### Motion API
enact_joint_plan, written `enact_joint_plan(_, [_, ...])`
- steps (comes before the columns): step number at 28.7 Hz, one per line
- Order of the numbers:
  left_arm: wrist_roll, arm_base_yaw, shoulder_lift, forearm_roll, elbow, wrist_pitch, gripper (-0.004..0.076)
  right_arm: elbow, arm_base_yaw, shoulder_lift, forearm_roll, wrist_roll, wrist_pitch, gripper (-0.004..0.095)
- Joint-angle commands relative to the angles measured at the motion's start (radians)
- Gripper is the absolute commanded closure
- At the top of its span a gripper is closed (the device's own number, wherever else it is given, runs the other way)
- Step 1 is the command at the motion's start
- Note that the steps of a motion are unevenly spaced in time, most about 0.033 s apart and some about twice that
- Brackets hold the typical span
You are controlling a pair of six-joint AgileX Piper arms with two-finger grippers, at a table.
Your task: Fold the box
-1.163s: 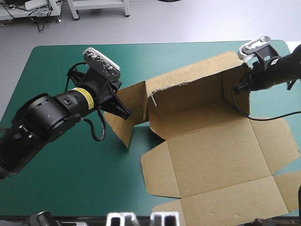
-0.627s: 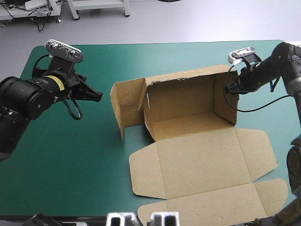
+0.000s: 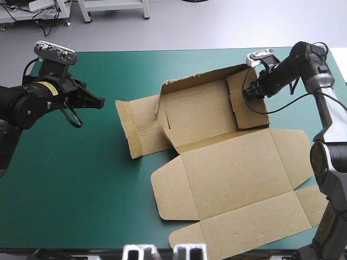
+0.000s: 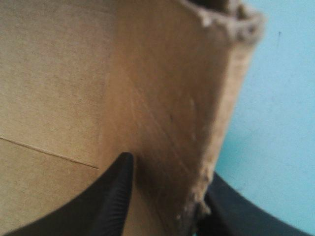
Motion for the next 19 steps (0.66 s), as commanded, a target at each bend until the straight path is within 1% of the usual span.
enact_joint_plan(1, [0.000,0.001,-0.021,0.002,-0.031,-0.067,0.0708,-0.087,0.002,-0.069,0.024,0.067,0.038,0.0236])
enact_joint_plan(2, [0.000,0.001,-0.021,0.002,-0.031,-0.070,0.0708,-0.108,0.002,-0.080,0.019,0.084,0.038,0.0172])
enact_joint_plan(3, [0.000,0.001,-0.021,0.009,-0.031,-0.074,0.0709,-0.130,0.002,-0.094,0.008,0.084,0.038,0.0150])
enact_joint_plan(11, [0.004,0.001,-0.021,0.028,-0.031,-0.094,0.0709,-0.149,0.002,-0.181,-0.057,0.095,0.038,0.0156])
enact_joint_plan(15, [0.000,0.001,-0.021,0.028,-0.031,-0.121,0.0709,-0.147,0.002,-0.171,-0.055,0.098,0.038,0.0156])
enact_joint_plan(19, [0.000,0.001,-0.021,0.025,-0.031,-0.119,0.0709,-0.146,0.002,-0.121,-0.062,0.130,0.038,0.0156])
